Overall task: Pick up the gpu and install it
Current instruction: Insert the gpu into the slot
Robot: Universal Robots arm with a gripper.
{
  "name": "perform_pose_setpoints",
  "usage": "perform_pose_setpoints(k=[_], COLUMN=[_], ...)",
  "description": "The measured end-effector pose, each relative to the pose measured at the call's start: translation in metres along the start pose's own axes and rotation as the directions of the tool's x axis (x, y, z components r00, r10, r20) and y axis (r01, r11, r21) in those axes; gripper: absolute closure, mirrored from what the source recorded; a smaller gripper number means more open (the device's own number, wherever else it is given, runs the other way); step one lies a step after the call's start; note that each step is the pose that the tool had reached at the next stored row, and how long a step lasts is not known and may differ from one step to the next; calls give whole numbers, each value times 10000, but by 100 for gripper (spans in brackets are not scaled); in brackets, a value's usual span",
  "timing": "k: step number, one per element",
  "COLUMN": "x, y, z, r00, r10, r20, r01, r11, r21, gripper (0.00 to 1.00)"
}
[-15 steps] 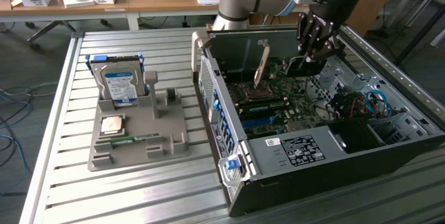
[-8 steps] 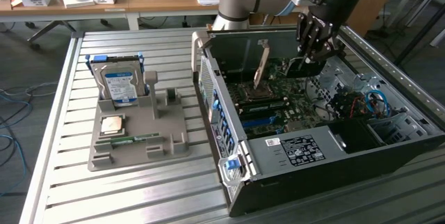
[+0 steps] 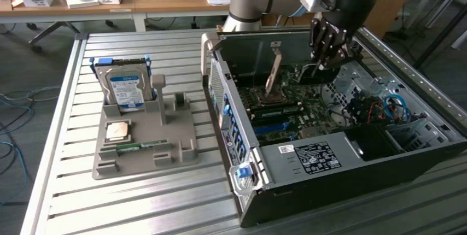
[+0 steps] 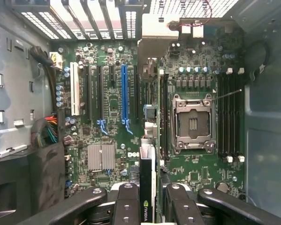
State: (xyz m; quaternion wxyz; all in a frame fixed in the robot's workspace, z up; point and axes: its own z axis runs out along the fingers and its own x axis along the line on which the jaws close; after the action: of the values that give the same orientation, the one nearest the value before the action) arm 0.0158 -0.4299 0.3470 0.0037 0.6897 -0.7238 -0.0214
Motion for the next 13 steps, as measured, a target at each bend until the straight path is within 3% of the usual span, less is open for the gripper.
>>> perform_pose_setpoints(k=[13], x=[29], y=[-2], z=[20], r00=[10000], r10=[0], r20=[0], r01=[0], r11=[10000], r21=[0], gripper=[73])
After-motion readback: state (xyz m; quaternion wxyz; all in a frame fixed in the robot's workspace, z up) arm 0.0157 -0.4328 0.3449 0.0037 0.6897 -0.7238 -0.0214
